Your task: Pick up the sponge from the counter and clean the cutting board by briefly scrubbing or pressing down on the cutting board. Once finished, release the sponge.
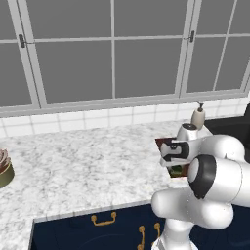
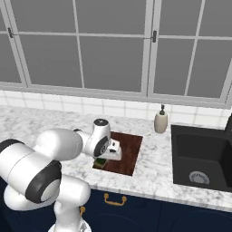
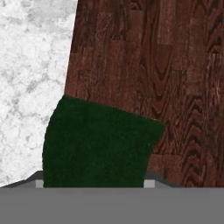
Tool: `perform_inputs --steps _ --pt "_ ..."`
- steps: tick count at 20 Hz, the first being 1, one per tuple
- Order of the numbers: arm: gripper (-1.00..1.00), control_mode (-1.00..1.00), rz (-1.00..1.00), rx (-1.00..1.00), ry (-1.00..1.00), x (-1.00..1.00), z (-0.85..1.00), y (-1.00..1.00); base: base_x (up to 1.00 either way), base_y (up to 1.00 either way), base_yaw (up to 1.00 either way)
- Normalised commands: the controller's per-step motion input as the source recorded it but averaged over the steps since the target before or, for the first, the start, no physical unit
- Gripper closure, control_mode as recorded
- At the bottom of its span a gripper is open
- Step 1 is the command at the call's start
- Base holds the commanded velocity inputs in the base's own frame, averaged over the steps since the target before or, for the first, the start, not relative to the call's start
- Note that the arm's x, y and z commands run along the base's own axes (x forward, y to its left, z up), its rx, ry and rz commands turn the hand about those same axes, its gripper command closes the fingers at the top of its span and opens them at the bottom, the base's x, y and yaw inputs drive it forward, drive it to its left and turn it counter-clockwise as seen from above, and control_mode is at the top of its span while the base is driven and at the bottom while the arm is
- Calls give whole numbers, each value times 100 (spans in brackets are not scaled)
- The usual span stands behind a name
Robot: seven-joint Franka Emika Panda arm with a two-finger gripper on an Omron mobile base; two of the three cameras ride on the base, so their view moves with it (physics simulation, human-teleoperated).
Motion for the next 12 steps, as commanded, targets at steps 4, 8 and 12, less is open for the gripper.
perform_inputs --steps 4,8,12 --pt "100 -100 -4 0 -19 17 -5 0 0 0 0" --pt "100 -100 -5 0 -24 24 -14 0 0 0 0" --pt "100 -100 -7 0 -19 33 -9 0 0 0 0"
